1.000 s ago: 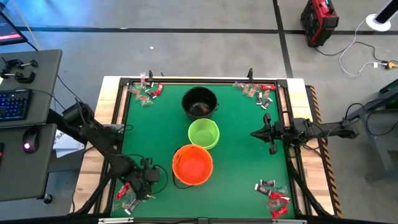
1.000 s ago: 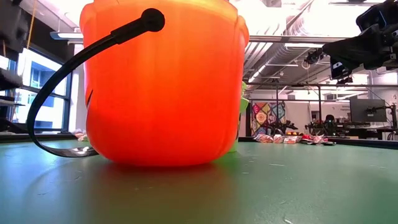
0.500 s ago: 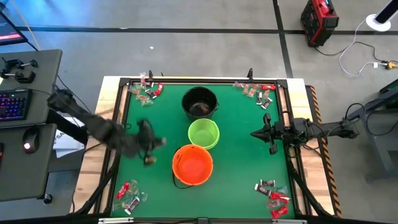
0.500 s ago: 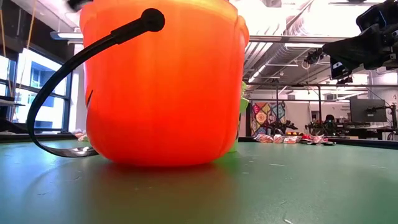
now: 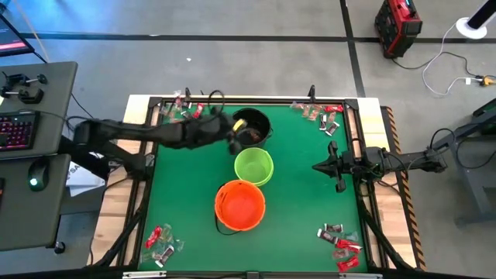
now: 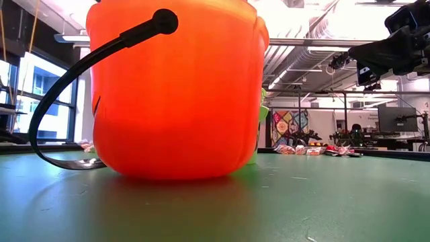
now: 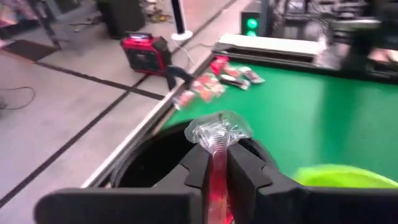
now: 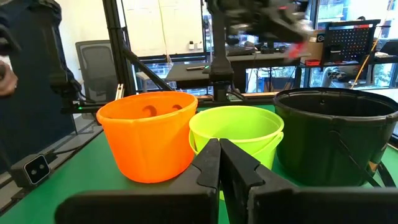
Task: Sort candy by brand, put in halloween buckets
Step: Put the red gummy into the black bucket, then put the green gummy into the black bucket
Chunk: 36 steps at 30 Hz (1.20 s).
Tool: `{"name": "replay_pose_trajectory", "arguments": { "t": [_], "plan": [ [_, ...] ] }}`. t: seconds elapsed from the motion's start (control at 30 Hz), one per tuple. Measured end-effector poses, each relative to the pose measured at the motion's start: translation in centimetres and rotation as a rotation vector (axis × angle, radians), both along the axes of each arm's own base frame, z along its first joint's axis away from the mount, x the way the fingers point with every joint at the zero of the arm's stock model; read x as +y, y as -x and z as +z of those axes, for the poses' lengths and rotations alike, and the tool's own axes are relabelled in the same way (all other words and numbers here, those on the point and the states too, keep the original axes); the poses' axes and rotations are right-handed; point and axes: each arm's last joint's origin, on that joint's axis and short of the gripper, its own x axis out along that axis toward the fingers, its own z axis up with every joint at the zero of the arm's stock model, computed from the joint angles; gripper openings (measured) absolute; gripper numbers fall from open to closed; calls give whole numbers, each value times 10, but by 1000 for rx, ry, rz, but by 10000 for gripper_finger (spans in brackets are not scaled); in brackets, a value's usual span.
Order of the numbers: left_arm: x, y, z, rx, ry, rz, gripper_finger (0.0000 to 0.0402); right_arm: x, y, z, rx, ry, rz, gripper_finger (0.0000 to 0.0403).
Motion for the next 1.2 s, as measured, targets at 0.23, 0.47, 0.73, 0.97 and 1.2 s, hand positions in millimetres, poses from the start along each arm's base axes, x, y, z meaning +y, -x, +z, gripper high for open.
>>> {"name": "replay_pose_trajectory", "arguments": {
  "t": [0.23, 0.47, 0.73, 0.97, 1.2],
  "plan": [
    [39, -12, -27, -23, 142, 35, 103, 0, 0, 0, 0, 0, 0, 0],
    [39, -8, -20, -40, 182, -30, 188, 0, 0, 0, 0, 0, 0, 0],
    [32, -12, -9, 7, 180, -38, 253, 0, 0, 0, 0, 0, -1, 0],
    [23, -14, 0, 99, 83, -76, 259, 0, 0, 0, 0, 0, 0, 0],
    [1, -1, 16, 148, 231, -106, 259, 0, 0, 0, 0, 0, 0, 0]
  ]
}}
